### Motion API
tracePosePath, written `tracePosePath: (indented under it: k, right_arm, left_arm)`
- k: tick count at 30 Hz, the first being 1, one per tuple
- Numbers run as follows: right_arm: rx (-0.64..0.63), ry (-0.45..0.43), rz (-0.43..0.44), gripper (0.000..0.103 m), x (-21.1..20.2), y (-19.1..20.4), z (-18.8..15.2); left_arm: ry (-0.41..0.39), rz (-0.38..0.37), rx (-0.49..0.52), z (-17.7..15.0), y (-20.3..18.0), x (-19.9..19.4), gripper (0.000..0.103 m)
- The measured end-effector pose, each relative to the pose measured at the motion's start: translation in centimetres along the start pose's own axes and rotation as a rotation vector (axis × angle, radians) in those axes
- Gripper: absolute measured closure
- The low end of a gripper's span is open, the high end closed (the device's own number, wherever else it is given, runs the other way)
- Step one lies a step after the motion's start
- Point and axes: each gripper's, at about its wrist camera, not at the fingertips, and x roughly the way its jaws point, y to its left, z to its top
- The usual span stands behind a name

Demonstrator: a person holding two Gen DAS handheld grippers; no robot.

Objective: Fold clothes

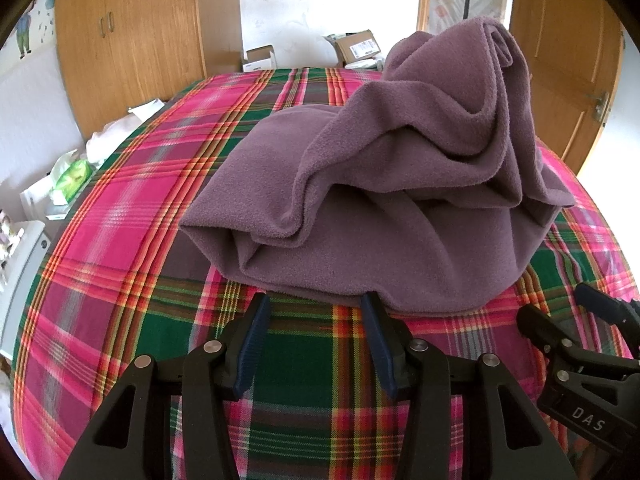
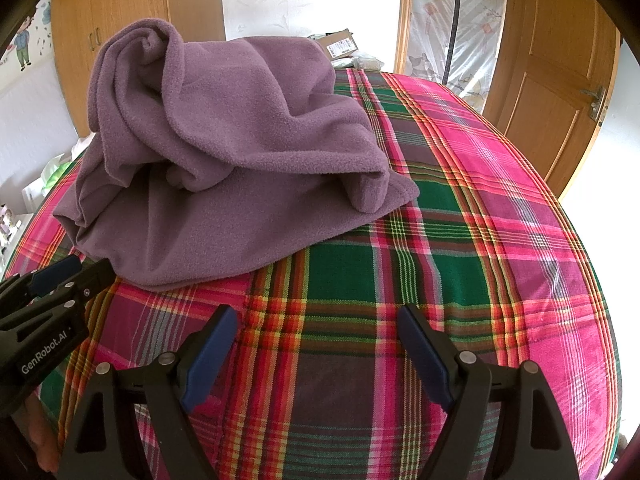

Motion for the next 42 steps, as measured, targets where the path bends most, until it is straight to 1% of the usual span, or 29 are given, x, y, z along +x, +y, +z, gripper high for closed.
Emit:
tracePosePath:
  k: [4, 6, 9, 10, 11, 12, 15, 16, 19, 22, 23, 26, 30, 32, 33, 34, 35, 36, 37, 41, 42]
  right_arm:
    - [0.001, -0.001, 0.003, 0.020, 0.1, -0.2, 0.2]
    - [0.002, -0.005, 0.007, 0.023, 0.1, -0.2, 0.3]
    - [-0.011, -0.016, 0.030, 0.038, -0.1, -0.2, 0.4]
    - [-0.014, -0.021, 0.033, 0.046, -0.1, -0.2, 0.5]
    - [-0.013, -0.025, 0.032, 0.048, -0.1, -0.3, 0.6]
    - [-0.007, -0.035, 0.035, 0.049, -0.2, -0.5, 0.7]
    - [0.028, -0.107, 0.051, 0.051, -1.2, -1.3, 1.1]
    - [0.020, -0.134, 0.047, 0.051, -1.6, -1.4, 1.3]
    - [-0.039, -0.191, 0.000, 0.051, -2.3, -1.4, 2.1]
    - [-0.094, -0.207, -0.022, 0.051, -2.0, -1.2, 2.9]
    - [-0.105, -0.204, -0.027, 0.051, -1.7, -1.1, 3.1]
    - [-0.135, -0.172, -0.048, 0.051, -0.2, -1.1, 4.0]
    - [-0.100, -0.184, -0.024, 0.053, 0.6, -1.6, 5.1]
    - [-0.082, -0.191, -0.018, 0.068, 0.7, -2.0, 5.7]
    - [-0.076, -0.188, -0.020, 0.073, 0.7, -2.2, 5.8]
    - [-0.069, -0.182, -0.024, 0.084, 0.9, -2.3, 6.0]
    - [-0.062, -0.175, -0.030, 0.090, 1.1, -2.5, 6.4]
    - [-0.052, -0.174, -0.029, 0.091, 1.1, -2.8, 6.7]
    - [-0.036, -0.179, -0.019, 0.097, 1.1, -3.1, 7.0]
    - [0.053, -0.227, 0.016, 0.100, 0.0, -4.7, 8.5]
    - [0.069, -0.243, 0.022, 0.100, -0.3, -5.0, 9.1]
  left_arm:
    - [0.001, -0.003, -0.004, 0.0, 0.1, 0.0, 0.053]
    - [0.001, -0.008, -0.007, 0.1, 0.1, 0.0, 0.053]
    - [0.003, -0.024, -0.003, 0.1, 0.3, 0.0, 0.053]
    - [0.004, -0.031, 0.003, 0.2, 0.4, 0.0, 0.053]
    - [0.006, -0.038, 0.006, 0.2, 0.5, 0.0, 0.053]
    - [0.011, -0.047, 0.004, 0.3, 0.6, 0.0, 0.053]
    - [0.030, -0.076, -0.014, 0.6, 1.1, 0.0, 0.053]
    - [0.028, -0.079, -0.022, 0.8, 1.3, -0.1, 0.053]
    - [-0.017, -0.076, -0.017, 1.5, 1.7, -0.8, 0.053]
    - [-0.103, -0.077, 0.034, 2.6, 1.3, -2.3, 0.053]
    - [-0.129, -0.088, 0.052, 3.1, 1.2, -2.8, 0.053]
    - [-0.205, -0.079, 0.123, 4.9, 0.1, -3.9, 0.053]
    - [-0.217, -0.100, 0.206, 6.6, -1.7, -3.5, 0.053]
    - [-0.216, -0.109, 0.239, 7.4, -2.5, -3.2, 0.053]
    - [-0.224, -0.114, 0.252, 7.7, -2.8, -3.3, 0.053]
    - [-0.231, -0.119, 0.263, 8.0, -3.0, -3.3, 0.053]
    - [-0.231, -0.124, 0.269, 8.6, -3.3, -3.0, 0.053]
    - [-0.226, -0.139, 0.271, 8.9, -3.3, -2.9, 0.053]
    - [-0.221, -0.155, 0.273, 9.3, -3.3, -2.9, 0.053]
    - [-0.173, -0.185, 0.269, 10.4, -3.5, -1.8, 0.053]
    - [-0.157, -0.212, 0.253, 10.5, -3.2, -1.5, 0.053]
